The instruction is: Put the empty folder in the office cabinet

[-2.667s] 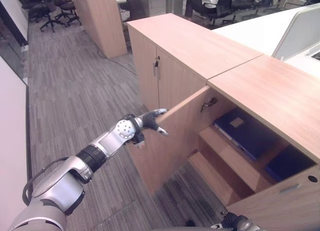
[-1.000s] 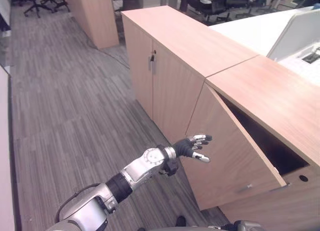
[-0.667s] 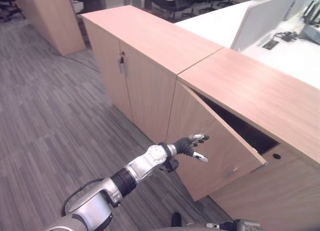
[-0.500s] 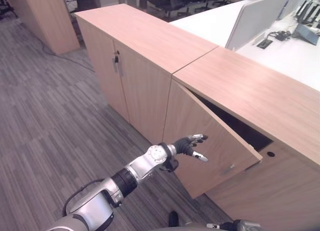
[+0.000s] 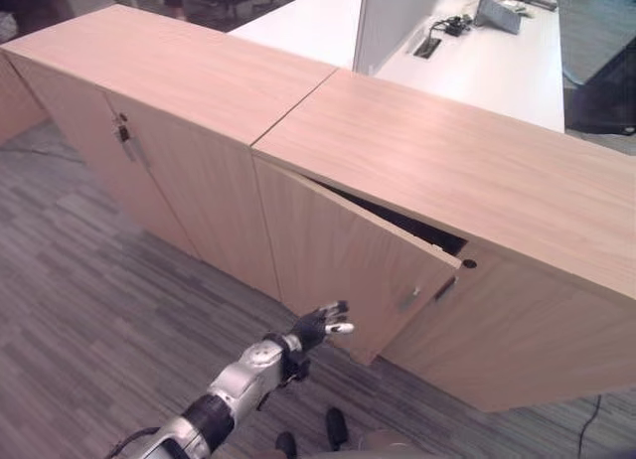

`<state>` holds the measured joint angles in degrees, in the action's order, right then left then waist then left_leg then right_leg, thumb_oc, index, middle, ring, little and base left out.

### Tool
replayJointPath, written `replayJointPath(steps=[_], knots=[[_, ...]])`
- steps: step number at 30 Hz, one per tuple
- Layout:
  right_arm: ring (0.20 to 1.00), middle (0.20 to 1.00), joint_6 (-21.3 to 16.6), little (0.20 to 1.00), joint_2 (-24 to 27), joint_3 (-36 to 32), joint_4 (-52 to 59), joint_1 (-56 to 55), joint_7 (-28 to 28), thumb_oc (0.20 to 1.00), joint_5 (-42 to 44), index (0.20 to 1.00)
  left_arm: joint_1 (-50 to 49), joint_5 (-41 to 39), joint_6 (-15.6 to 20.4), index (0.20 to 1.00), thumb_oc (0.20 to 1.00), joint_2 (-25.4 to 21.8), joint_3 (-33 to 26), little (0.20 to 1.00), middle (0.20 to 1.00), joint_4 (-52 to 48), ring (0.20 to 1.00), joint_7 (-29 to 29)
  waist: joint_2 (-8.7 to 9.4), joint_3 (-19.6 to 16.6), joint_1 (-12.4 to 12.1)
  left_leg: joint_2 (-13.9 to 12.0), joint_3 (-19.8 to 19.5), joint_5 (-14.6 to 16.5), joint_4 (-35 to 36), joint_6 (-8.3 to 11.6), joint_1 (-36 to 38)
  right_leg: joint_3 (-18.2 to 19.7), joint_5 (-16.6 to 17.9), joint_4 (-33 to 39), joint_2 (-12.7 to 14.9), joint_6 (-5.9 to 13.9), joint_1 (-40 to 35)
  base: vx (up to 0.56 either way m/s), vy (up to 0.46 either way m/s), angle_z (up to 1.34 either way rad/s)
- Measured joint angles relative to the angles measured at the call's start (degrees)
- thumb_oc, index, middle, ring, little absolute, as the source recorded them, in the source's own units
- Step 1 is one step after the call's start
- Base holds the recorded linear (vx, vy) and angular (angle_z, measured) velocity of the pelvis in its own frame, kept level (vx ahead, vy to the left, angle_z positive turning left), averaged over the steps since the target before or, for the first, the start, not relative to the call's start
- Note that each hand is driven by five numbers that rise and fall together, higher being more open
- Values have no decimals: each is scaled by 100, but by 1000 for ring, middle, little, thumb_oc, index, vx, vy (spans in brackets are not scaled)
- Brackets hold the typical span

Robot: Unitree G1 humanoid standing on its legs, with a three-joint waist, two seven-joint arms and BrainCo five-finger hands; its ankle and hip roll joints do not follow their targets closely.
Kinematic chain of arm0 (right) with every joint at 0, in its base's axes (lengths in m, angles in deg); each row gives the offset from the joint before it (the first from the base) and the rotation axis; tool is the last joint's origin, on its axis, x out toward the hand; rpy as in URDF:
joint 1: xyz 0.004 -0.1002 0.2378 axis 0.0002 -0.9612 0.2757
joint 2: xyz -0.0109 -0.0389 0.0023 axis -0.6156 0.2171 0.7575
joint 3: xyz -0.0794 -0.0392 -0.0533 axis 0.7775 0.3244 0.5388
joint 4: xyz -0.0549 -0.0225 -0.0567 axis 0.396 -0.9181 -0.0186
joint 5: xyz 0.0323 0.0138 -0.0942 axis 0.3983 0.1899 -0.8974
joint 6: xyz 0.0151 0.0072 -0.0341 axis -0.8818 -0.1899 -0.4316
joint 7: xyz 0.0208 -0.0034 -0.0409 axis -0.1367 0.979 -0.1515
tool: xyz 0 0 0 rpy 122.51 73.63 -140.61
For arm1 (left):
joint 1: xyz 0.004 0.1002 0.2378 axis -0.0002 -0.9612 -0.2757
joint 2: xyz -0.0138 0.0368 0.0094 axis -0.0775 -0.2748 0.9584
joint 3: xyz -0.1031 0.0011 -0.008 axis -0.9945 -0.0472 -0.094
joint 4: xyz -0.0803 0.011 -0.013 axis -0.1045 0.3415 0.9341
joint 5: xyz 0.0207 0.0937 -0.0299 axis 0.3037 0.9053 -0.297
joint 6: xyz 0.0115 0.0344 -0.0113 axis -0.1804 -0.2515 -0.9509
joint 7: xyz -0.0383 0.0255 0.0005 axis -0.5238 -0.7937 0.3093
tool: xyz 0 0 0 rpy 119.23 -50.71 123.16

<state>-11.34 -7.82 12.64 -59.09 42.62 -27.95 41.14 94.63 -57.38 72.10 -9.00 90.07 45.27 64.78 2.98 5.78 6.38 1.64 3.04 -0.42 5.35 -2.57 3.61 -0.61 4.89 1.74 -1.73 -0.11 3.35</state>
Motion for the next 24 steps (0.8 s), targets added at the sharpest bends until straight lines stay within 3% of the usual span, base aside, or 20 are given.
replayJointPath(steps=[3,4,5,6,7,8,9,10,11,12,13,15,16,17,18,22,24], knots=[[1000,1000,47,1000,-112,-720,-89,593,-259,1000,472,1000,-923,0,-82,1000,1000,58,-451,1000,1000,578,1000,-12,-376,-101,13,106,82,-39,-16,-56,93,-14,22,95,133,83,-35,-91,110,-6],[1000,1000,49,1000,-107,-809,-204,753,-306,1000,613,1000,-1094,-1,-64,1000,1000,20,-547,1000,1000,584,1000,-5,-439,-111,-101,124,116,-42,-16,-62,83,-14,13,36,155,114,7,-231,64,-4],[1000,1000,106,1000,-68,-949,-258,994,-331,1000,746,1000,-1426,7,-34,1000,1000,38,-1006,1000,1000,647,1000,20,-500,-64,-269,145,222,-65,-28,-90,53,-129,95,-155,175,153,184,-156,16,-63],[1000,1000,107,1000,19,-1143,-266,1280,-358,1000,922,1000,-1745,19,74,1000,1000,36,-1596,1000,1000,637,1000,42,-442,53,-473,45,576,-86,-84,-121,-46,-572,172,-307,167,406,488,-61,-85,-117],[1000,1000,114,1000,79,-1309,-307,1534,-365,1000,996,1000,-1905,19,145,1000,1000,49,-2064,1000,1000,707,1000,37,-541,75,-687,-58,882,-74,-73,-153,-116,-1346,40,-380,223,647,641,13,-106,-140],[1000,1000,114,1000,243,-1564,-449,1877,-471,1000,1337,1000,-1953,151,142,1000,1000,19,-2511,1000,1000,1090,1000,-115,-549,226,-754,-72,998,2,-130,-254,-150,-2721,-229,-889,810,529,664,-15,-120,-85],[1000,1000,107,1000,406,-1831,-462,1944,-582,1000,1586,1000,-1969,455,150,1000,1000,33,-2646,1000,1000,1278,1000,-172,-579,226,-786,-59,1025,7,-147,-260,-109,-2812,-316,-1317,1335,543,562,24,-124,-43],[1000,1000,91,1000,487,-2007,-468,1989,-643,1000,1697,1000,-1986,698,223,1000,1000,33,-2734,1000,1000,1400,1000,-196,-594,204,-867,-64,1070,53,-137,-264,-72,-2698,-357,-1545,1719,691,516,33,-140,-21],[1000,1000,94,1000,507,-2089,-469,2074,-697,1000,1807,1000,-1915,916,311,1000,1000,-8,-2743,1000,1000,1674,1000,-227,-567,195,-872,-64,1093,44,-130,-212,-49,-2606,-277,-1549,2038,896,397,75,-284,-34],[1000,1000,60,1000,465,-2175,-371,2080,-755,1000,1858,1000,-1571,1243,330,1000,1000,-3,-2887,1000,1000,2416,1000,-345,-420,112,-832,-50,1101,-21,-59,-100,-51,-2300,-78,-1190,2478,1224,132,90,-281,-31],[1000,1000,2,1000,399,-2174,-367,2035,-755,1000,1979,1000,-1479,1368,380,1000,1000,-4,-3072,1000,1000,2606,1000,-398,-272,50,-819,-73,1206,-56,-27,-7,-50,-2159,47,-928,2523,1444,28,123,-351,-50],[1000,1000,3,1000,253,-2161,-344,1850,-754,1000,2019,1000,-1489,1556,454,1000,1000,-53,-3410,1000,1000,2994,1000,-496,110,-167,-793,-132,1481,-93,-28,240,26,-2288,86,-302,2341,1488,-160,107,-363,-66],[1000,1000,4,1000,229,-2154,-385,1765,-752,1000,2020,1000,-1472,1655,487,1000,1000,-40,-3470,1000,1000,3246,1000,-522,197,-216,-784,-223,1571,-77,-28,371,143,-2384,107,-14,2158,1216,-362,91,-438,-58],[1000,1000,23,1000,245,-2131,-448,1688,-758,1000,2021,1000,-1463,1709,521,1000,1000,70,-3523,1000,1000,3547,1000,-547,152,-265,-739,-434,1623,-85,-37,501,229,-2382,151,191,1883,1282,-506,93,-579,-59],[1000,1000,7,1000,240,-2028,-441,1453,-798,1000,2043,1000,-1409,1832,534,1000,1000,114,-3555,1000,1000,3985,1000,-562,97,-378,-664,-757,1653,-29,-166,684,265,-2258,84,300,1494,1058,-568,70,-441,-62],[1000,1000,21,1000,308,-1973,-488,995,-831,1000,2263,1000,-1427,1918,522,1000,1000,299,-3628,1000,1000,4296,1000,-649,77,-428,-654,-1474,1531,-56,-507,681,210,-2049,-141,267,801,589,-543,26,-232,-41],[1000,1000,1,1000,485,-1985,-486,914,-897,1000,2381,1000,-1450,1899,524,1000,1000,498,-3680,1000,1000,4194,1000,-671,-2,-406,-566,-1769,1371,-167,-761,781,84,-2033,-223,259,485,400,-529,55,-399,-21]])
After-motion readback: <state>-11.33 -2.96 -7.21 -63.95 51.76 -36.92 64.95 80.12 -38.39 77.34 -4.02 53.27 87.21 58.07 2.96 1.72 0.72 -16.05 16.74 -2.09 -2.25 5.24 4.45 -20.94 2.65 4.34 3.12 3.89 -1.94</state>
